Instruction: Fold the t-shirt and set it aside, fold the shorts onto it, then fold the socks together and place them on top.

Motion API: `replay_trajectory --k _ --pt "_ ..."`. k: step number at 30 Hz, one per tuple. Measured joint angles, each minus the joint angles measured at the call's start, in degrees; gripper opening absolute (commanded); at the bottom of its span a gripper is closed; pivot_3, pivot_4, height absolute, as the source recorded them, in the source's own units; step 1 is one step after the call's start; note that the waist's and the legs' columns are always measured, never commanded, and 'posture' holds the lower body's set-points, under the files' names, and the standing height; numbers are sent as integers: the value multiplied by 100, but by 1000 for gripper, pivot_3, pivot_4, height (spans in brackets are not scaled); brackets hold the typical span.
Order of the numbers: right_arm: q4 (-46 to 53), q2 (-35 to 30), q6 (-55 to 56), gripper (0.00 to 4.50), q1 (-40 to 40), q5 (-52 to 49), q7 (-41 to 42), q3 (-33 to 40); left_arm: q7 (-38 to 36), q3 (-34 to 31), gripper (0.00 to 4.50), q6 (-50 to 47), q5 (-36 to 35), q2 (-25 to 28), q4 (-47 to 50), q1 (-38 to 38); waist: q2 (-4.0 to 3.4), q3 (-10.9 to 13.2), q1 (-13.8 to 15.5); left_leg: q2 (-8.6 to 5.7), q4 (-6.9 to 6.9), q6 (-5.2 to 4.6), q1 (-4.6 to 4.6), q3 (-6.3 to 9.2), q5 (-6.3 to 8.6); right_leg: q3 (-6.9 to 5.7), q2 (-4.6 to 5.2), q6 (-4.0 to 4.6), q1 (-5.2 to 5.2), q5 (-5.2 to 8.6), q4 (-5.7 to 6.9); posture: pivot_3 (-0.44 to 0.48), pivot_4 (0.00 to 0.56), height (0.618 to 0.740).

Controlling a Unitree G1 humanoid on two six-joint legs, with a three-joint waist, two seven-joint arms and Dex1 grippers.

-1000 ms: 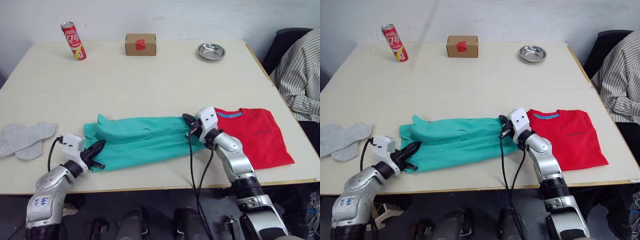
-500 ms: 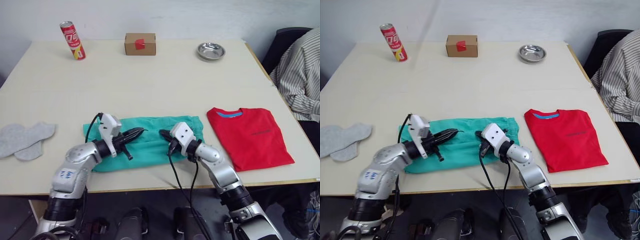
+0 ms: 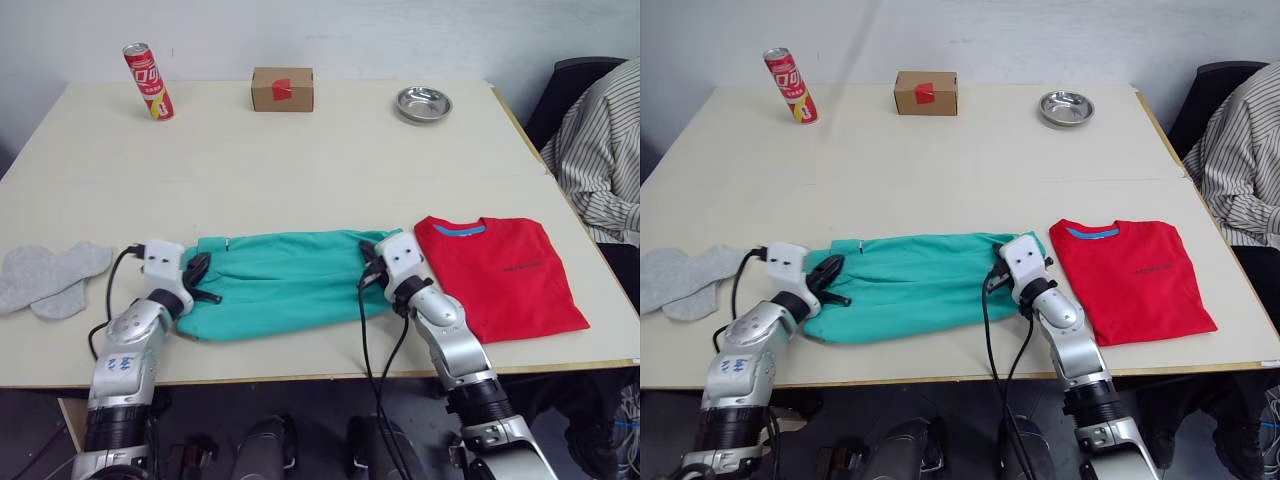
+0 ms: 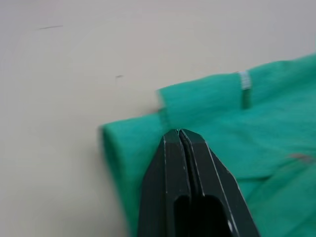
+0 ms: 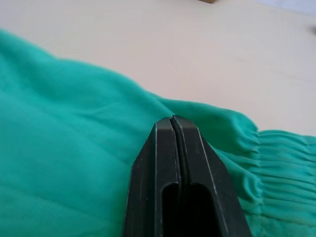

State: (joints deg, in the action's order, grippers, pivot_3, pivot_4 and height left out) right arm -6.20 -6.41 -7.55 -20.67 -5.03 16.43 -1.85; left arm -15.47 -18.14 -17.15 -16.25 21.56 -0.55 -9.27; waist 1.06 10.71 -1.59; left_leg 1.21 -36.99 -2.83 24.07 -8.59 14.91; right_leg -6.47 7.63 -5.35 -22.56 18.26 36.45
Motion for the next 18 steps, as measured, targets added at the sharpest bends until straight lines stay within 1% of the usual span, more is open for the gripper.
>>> replay_trajectory --k 2,4,6,8,10,11,14,15,18 --pt "114 256 -196 0 0 -533 33 264 -154 -316 26 207 -353 -154 -59 25 0 0 4 0 0 0 7 4 0 -3 0 0 -4 0 -2 0 150 740" --pt "242 288 -281 0 0 -817 330 224 -455 -469 26 327 -741 -166 -26 -13 0 0 -5 0 1 -1 9 3 0 -2 0 0 -5 0 -3 0 150 740" --pt "441 229 -272 0 4 -927 784 -59 -852 -537 26 325 -1166 -162 153 -86 0 1 -17 0 4 -1 8 3 1 -3 -2 0 -4 0 -1 0 150 740" --pt "476 22 -107 0 -29 -630 1067 -538 -1278 -259 26 212 -1356 -35 539 -145 0 1 -10 -2 3 -1 9 2 1 -7 -3 0 -3 0 1 0 150 740" --pt "341 -14 38 0 -63 -243 1082 -907 -1660 273 26 115 -1309 161 942 -183 0 0 -10 -6 3 -1 7 0 1 -5 -3 0 -2 0 3 0 150 740" --pt "248 -11 77 0 -64 -123 1033 -976 -1776 533 26 98 -1216 187 1028 -193 -1 0 -11 -9 4 -1 7 -3 1 -3 -3 0 -2 0 5 0 150 740" --pt "-124 -5 223 0 -98 171 591 -848 -1812 1205 26 100 -705 180 816 -142 0 0 -11 -7 3 -1 8 -3 0 -4 -7 0 -4 0 4 0 150 740" --pt "-189 15 272 0 -97 195 428 -746 -1772 1316 26 91 -579 164 680 -126 0 1 -12 -6 4 0 9 -3 -1 -4 -8 0 -6 0 4 0 150 740" --pt "-206 134 350 0 -94 28 156 -366 -1509 1356 26 73 -352 96 380 -145 -1 1 -17 -3 6 1 8 -3 -1 -3 -9 2 -6 1 1 0 150 740"
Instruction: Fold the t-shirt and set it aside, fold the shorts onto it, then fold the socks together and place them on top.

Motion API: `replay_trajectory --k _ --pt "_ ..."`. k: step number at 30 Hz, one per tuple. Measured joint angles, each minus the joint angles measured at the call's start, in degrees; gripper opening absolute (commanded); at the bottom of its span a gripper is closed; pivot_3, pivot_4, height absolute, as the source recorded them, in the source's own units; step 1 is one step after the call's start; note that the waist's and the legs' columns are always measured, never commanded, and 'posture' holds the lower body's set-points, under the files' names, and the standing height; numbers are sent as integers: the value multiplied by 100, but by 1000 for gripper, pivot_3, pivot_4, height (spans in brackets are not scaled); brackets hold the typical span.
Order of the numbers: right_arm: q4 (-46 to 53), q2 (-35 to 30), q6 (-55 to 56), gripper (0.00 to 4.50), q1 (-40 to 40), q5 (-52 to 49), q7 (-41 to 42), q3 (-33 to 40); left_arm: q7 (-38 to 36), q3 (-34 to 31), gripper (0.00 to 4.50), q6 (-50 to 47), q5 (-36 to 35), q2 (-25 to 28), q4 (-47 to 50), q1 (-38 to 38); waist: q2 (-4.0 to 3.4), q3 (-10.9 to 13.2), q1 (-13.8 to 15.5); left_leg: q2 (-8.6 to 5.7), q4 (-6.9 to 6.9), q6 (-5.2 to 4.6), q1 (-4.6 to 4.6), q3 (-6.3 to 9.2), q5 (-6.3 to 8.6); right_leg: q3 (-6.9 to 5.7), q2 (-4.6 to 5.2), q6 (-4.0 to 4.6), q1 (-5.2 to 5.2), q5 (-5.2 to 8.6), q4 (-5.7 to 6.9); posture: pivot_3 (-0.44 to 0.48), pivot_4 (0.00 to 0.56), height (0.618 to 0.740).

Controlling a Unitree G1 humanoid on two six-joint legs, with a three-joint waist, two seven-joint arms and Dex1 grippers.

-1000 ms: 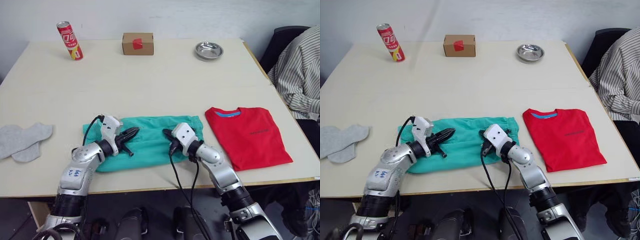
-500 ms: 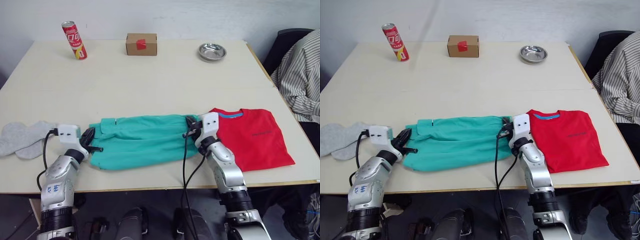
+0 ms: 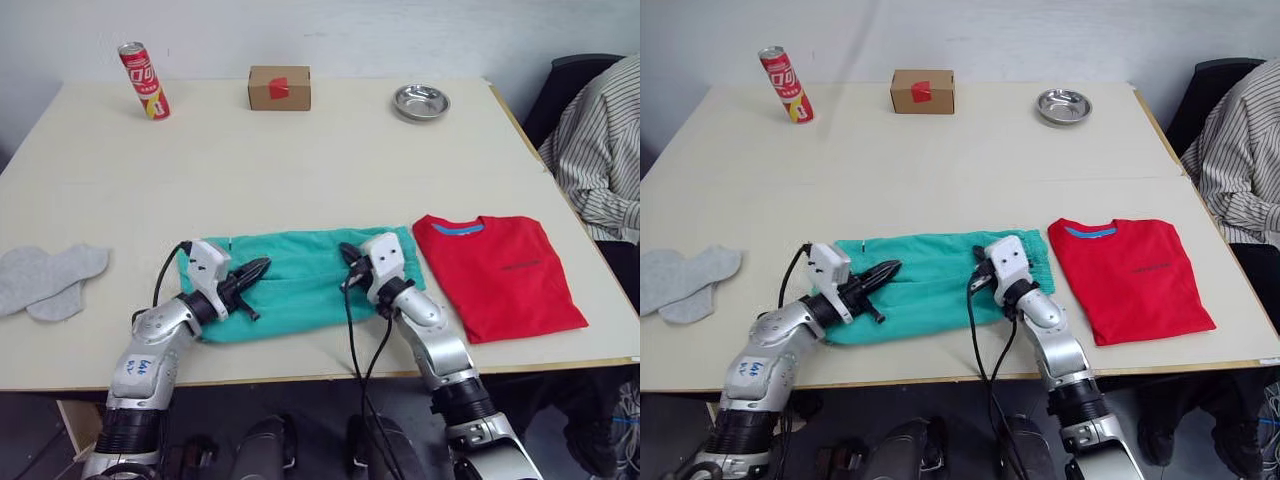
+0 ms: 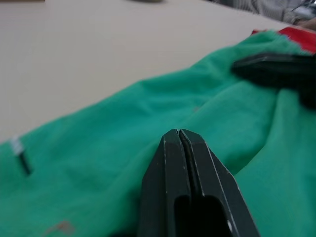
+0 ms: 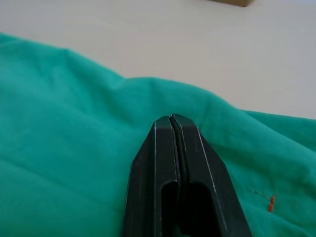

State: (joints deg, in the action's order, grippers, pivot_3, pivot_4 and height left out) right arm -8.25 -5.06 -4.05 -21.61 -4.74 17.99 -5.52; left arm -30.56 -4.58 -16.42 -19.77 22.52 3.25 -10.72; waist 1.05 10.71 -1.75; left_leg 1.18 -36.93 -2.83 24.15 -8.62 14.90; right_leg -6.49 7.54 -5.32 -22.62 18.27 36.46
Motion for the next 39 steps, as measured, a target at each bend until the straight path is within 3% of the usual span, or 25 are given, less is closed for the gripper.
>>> replay_trajectory --k 2,5,8,11,16,20,23,27,33,37,39 --pt "317 314 -336 0 45 -758 -30 474 156 -75 26 118 83 -98 -216 -25 0 0 -1 5 1 -2 -1 1 -1 1 -2 0 0 0 2 0 150 740" --pt "1381 483 -1479 547 182 -2331 -26 1004 58 -116 0 357 80 -164 -420 -93 0 0 8 7 3 -3 -1 7 -1 2 0 1 3 0 1 0 150 740" --pt "2474 111 -2971 1622 506 -4228 -517 1682 -484 -103 0 622 -9 -94 -584 -209 0 0 46 2 3 -10 4 19 6 4 12 2 5 1 -25 0 150 740" --pt "3015 -544 -4032 2663 1077 -6183 -1541 2462 -1214 -101 0 715 -251 100 -674 -597 0 0 109 2 11 -15 9 19 11 7 14 4 7 -2 -50 0 150 740" --pt "3396 -1357 -4401 4459 2347 -8607 -2763 2936 -2207 178 0 619 -476 257 -863 -1507 -6 2 156 -4 56 -25 1 6 -6 8 8 6 5 -1 -65 0 150 740" --pt "3576 -1729 -4293 4486 3156 -9627 -3519 2921 -2610 518 0 614 -387 142 -1311 -1981 -5 1 131 -4 63 -49 -2 -6 -25 8 -1 5 5 -2 -68 0 150 740" --pt "3636 -1690 -4051 4486 3440 -9694 -4031 2647 -2584 1012 0 910 226 -117 -2094 -2261 0 -2 132 -4 51 -58 -11 -12 -28 17 -2 -5 13 -7 -62 0 150 740" --pt "3574 -1637 -3845 4486 3142 -9555 -4246 2309 -2157 1235 0 1021 754 -229 -2803 -2275 21 -14 52 4 51 -85 -11 -3 -20 17 -3 -5 12 -22 -64 0 150 740" --pt "2930 -1115 -3601 4486 2004 -8573 -4310 1732 -2173 1204 0 1188 849 -212 -2930 -2268 45 -30 -33 13 71 -43 -50 -2 -16 21 -8 8 34 -22 -65 0 150 740" --pt "2249 -614 -3348 3585 1293 -7666 -4087 1531 -2235 1150 0 1279 850 -208 -3062 -2252 48 -36 -58 22 81 -24 -96 -4 -8 20 -16 15 74 -18 -78 0 150 740" --pt "1877 -346 -3114 2823 1004 -7156 -3885 1476 -2284 1123 0 1309 850 -204 -3094 -2252 48 -41 -76 25 84 -21 -97 -3 -6 19 -17 19 77 -17 -79 0 150 740"
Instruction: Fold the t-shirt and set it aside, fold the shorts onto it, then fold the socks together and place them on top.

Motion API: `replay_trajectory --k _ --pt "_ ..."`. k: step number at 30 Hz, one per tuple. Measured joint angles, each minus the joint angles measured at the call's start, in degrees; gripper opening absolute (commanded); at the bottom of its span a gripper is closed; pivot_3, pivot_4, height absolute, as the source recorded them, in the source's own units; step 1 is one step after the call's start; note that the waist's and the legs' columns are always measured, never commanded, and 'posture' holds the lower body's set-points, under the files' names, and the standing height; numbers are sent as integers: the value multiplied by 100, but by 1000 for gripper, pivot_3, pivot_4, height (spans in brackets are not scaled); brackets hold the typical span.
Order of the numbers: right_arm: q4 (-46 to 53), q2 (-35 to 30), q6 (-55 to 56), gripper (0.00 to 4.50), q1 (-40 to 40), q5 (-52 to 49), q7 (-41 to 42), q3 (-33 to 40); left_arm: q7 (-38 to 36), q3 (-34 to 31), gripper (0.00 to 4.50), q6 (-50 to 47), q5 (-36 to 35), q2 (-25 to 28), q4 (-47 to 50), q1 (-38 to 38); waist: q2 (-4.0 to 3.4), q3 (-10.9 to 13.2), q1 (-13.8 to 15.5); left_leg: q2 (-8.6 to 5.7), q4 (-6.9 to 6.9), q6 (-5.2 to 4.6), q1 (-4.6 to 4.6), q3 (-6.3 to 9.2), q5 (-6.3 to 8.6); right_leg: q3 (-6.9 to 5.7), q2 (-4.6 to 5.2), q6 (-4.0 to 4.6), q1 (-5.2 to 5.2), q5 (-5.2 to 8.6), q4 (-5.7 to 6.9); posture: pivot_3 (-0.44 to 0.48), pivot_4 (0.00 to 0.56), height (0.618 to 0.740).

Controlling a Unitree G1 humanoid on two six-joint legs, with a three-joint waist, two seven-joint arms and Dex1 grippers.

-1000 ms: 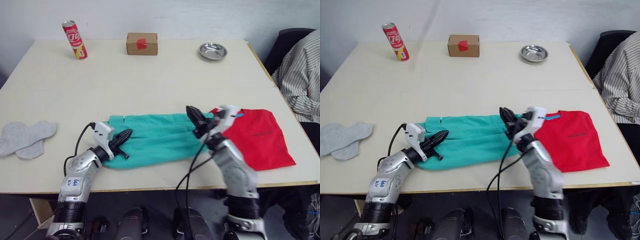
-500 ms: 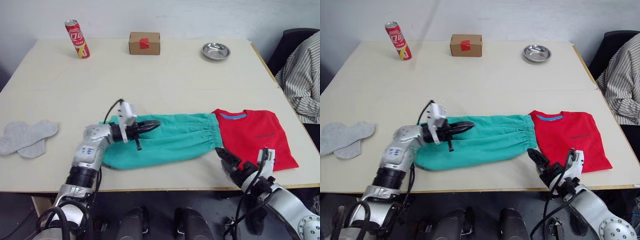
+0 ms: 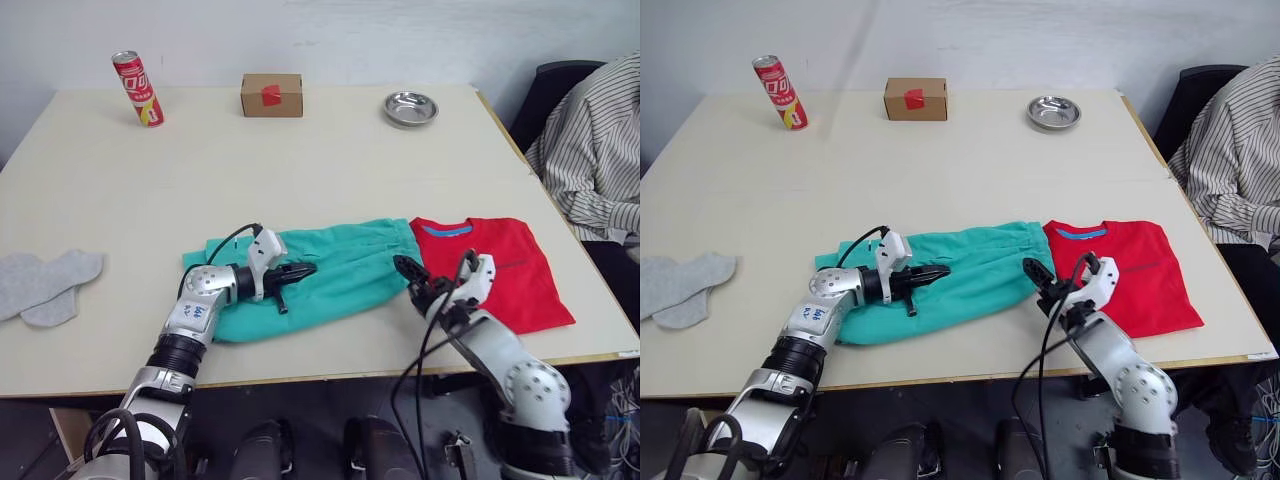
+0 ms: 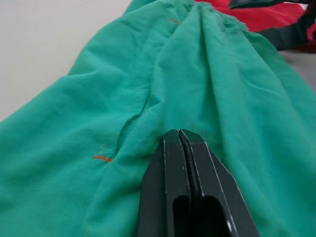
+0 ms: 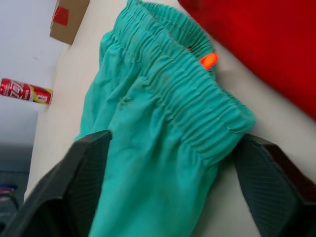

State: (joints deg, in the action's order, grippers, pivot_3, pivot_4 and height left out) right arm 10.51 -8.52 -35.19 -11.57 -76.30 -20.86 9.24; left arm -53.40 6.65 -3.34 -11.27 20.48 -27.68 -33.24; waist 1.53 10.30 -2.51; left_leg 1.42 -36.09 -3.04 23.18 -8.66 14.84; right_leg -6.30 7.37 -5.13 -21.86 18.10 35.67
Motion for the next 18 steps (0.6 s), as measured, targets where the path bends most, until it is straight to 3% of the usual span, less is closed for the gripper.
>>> replay_trajectory --k 8,18 --pt "-448 523 532 21 -396 1241 975 -67 -87 -96 0 25 -8 -4 -47 -2 -13 -9 -31 0 3 4 1 0 1 -1 1 3 -2 2 3 0 150 740" --pt "-360 745 778 21 -272 1573 2004 118 -127 -254 0 175 -71 -19 -52 27 -47 12 -31 -5 8 29 32 -1 -18 -1 2 4 -38 2 9 0 150 740"
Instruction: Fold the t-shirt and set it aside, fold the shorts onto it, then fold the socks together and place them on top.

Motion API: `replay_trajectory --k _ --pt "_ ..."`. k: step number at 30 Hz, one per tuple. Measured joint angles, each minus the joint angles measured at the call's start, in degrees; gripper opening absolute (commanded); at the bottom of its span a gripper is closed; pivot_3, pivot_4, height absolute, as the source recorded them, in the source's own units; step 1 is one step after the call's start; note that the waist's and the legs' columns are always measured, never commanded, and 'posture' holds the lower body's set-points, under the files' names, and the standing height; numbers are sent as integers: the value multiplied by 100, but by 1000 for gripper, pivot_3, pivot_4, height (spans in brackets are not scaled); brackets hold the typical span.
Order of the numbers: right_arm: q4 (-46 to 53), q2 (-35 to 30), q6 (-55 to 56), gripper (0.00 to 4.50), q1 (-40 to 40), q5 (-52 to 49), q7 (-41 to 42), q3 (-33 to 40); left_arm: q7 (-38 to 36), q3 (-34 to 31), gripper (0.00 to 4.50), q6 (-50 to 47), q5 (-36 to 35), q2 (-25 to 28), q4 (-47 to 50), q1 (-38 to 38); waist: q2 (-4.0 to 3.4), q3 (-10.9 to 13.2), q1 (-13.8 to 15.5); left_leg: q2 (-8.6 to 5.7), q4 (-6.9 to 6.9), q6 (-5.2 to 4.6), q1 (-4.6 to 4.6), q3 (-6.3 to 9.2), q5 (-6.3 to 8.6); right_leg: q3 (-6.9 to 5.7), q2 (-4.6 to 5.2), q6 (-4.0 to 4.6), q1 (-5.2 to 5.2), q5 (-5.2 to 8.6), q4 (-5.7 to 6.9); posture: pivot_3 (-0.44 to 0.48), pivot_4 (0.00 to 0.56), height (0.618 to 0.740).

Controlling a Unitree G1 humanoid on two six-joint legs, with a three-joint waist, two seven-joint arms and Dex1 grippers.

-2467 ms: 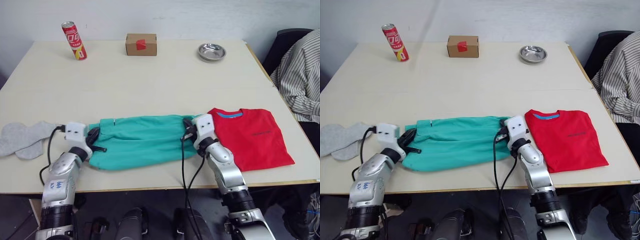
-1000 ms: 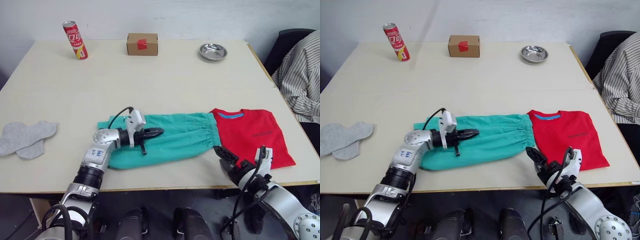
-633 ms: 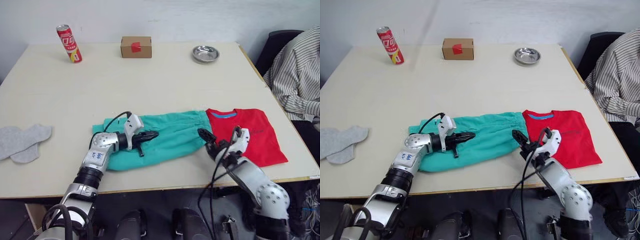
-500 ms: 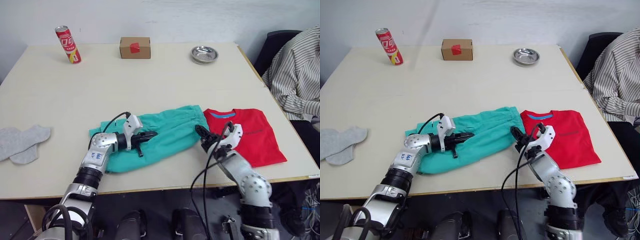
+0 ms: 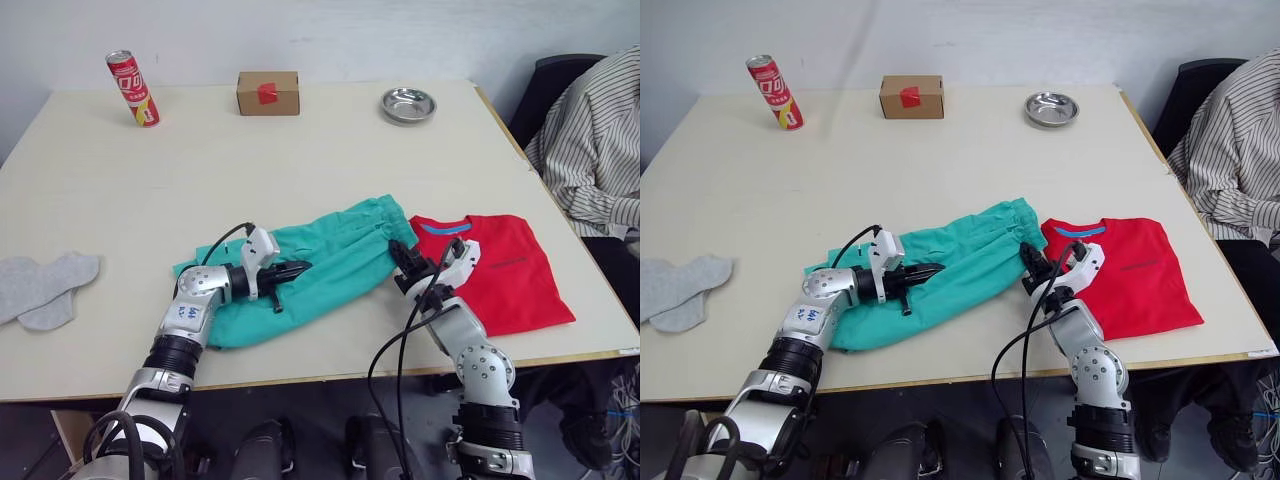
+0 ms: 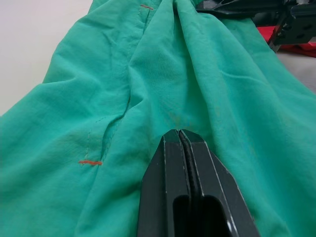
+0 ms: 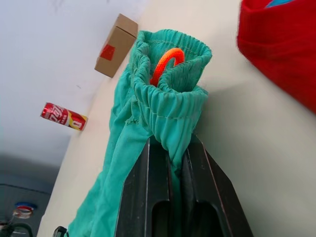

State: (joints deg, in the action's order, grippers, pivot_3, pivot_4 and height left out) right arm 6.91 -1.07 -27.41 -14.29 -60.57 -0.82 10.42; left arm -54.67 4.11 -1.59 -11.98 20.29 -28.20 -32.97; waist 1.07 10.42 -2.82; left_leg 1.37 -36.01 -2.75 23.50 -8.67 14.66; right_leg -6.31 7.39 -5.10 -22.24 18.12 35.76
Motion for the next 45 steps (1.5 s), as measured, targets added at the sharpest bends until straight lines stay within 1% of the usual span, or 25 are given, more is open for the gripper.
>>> replay_trajectory --k 4,9,11,14,16,18,19,21,24,27,29,30,32,33,35,36,37,39,40,42,43,45 --pt "210 -103 136 21 -1 376 388 -50 89 -86 0 120 -3 -48 -2 -3 -1 1 34 -4 -5 -25 47 -1 -27 -4 2 0 -41 0 9 0 150 740" --pt "468 -338 687 21 -60 1064 692 19 376 -207 0 138 -18 -154 77 -5 -1 1 118 -12 -12 -31 62 -1 -30 -9 5 -2 -49 -1 9 0 150 740" --pt "572 -565 871 21 -115 1377 741 119 490 -317 0 13 -53 -149 265 13 -1 1 126 -14 -12 -32 63 1 -31 -10 7 -3 -48 -2 9 0 150 740" --pt "854 -1225 989 21 -132 2120 974 -54 640 -429 0 -278 -147 -123 638 125 -5 4 127 -18 -10 -34 65 1 -32 -11 12 -5 -48 -2 9 0 150 740" --pt "1150 -1448 990 21 -145 2629 1121 -456 760 -463 0 -486 -148 -112 779 245 -6 4 103 -15 -8 -31 62 2 -33 -11 8 -5 -48 -2 10 0 150 740" --pt "1424 -1508 933 21 -170 3204 1267 -1269 927 -441 0 -703 -130 -126 927 356 -6 4 53 -3 -6 -19 59 2 -38 -13 -6 -3 -49 -1 12 0 150 740" --pt "1466 -1470 867 21 -193 3462 1305 -1678 1022 -426 0 -788 -123 -132 1021 405 -6 4 47 2 -6 -13 58 3 -41 -16 -10 0 -49 0 15 0 150 740" --pt "1409 -1210 782 21 -218 3837 1297 -2248 1226 -451 0 -955 -123 -138 1241 520 -6 4 76 4 -8 -9 60 6 -44 -20 -12 4 -52 3 20 0 150 740" --pt "976 -821 765 21 -340 4280 1235 -2670 1391 -567 0 -1185 -151 -77 1593 835 -5 4 106 0 -14 -11 59 6 -44 -19 -7 4 -48 2 21 0 150 740" --pt "568 -700 751 21 -361 4581 1336 -2930 1400 -592 0 -1311 -176 56 1878 1133 -5 4 127 -5 -13 -13 61 9 -43 -22 -1 4 -47 2 20 0 150 740" --pt "394 -599 709 576 -359 4584 1533 -2974 1503 -752 0 -1408 -273 83 2056 1326 -5 4 120 -7 -13 -14 61 11 -42 -20 2 4 -46 2 18 0 150 740" --pt "383 -596 679 768 -360 4579 1630 -2985 1539 -824 0 -1501 -371 82 2119 1389 -5 4 119 -7 -13 -14 61 11 -42 -20 2 4 -46 2 18 0 150 740" --pt "384 -598 576 1459 -394 4537 1812 -2975 1571 -1040 0 -1804 -639 78 2305 1534 -5 4 117 -5 -12 -13 61 14 -42 -21 2 4 -46 2 18 0 150 740" --pt "420 -652 384 1827 -425 4326 2057 -2927 1518 -1223 0 -1958 -932 77 2419 1639 -5 4 110 -4 -11 -13 61 16 -41 -21 1 4 -47 2 18 0 150 740" --pt "657 -835 -116 2480 -437 3808 2518 -2802 1348 -1595 0 -2076 -1470 82 2600 1778 -5 4 103 -1 -9 -13 61 19 -41 -22 1 4 -47 2 18 0 150 740" --pt "780 -919 -378 2904 -461 3548 2687 -2728 1283 -1787 0 -2103 -1664 111 2639 1796 -5 4 107 -1 -10 -13 61 20 -41 -23 1 5 -46 3 16 0 150 740" --pt "918 -1044 -773 3179 -504 3143 2905 -2574 1217 -1994 0 -2127 -1854 206 2650 1797 -5 4 109 -1 -10 -13 61 22 -41 -24 1 5 -46 3 15 0 150 740" --pt "1209 -1275 -1388 3957 -556 2312 3301 -2279 1088 -2262 0 -2157 -2037 482 2601 1774 -5 5 111 -2 -10 -15 59 23 -40 -25 2 5 -45 2 16 0 150 740" --pt "1367 -1410 -1675 4230 -572 1809 3554 -2064 1000 -2356 0 -2187 -2119 605 2541 1697 -6 5 119 -2 -11 -17 60 24 -38 -26 3 6 -45 2 15 0 150 740" --pt "1512 -1683 -1970 4230 -675 1144 3983 -1740 874 -2362 0 -2313 -2255 683 2538 1482 -5 5 159 -10 -14 -15 61 33 -30 -37 12 6 -37 2 10 0 150 740" --pt "1496 -1805 -2026 4126 -766 952 4148 -1575 819 -2281 0 -2371 -2283 680 2545 1317 -4 6 206 -17 -16 -8 62 34 -23 -37 18 1 -35 -1 8 0 150 740" --pt "1193 -1900 -1985 3519 -1065 799 4316 -1189 699 -1950 0 -2399 -2291 646 2566 930 -3 5 256 -26 -18 -10 62 30 -22 -34 25 -9 -31 -12 1 0 150 740"
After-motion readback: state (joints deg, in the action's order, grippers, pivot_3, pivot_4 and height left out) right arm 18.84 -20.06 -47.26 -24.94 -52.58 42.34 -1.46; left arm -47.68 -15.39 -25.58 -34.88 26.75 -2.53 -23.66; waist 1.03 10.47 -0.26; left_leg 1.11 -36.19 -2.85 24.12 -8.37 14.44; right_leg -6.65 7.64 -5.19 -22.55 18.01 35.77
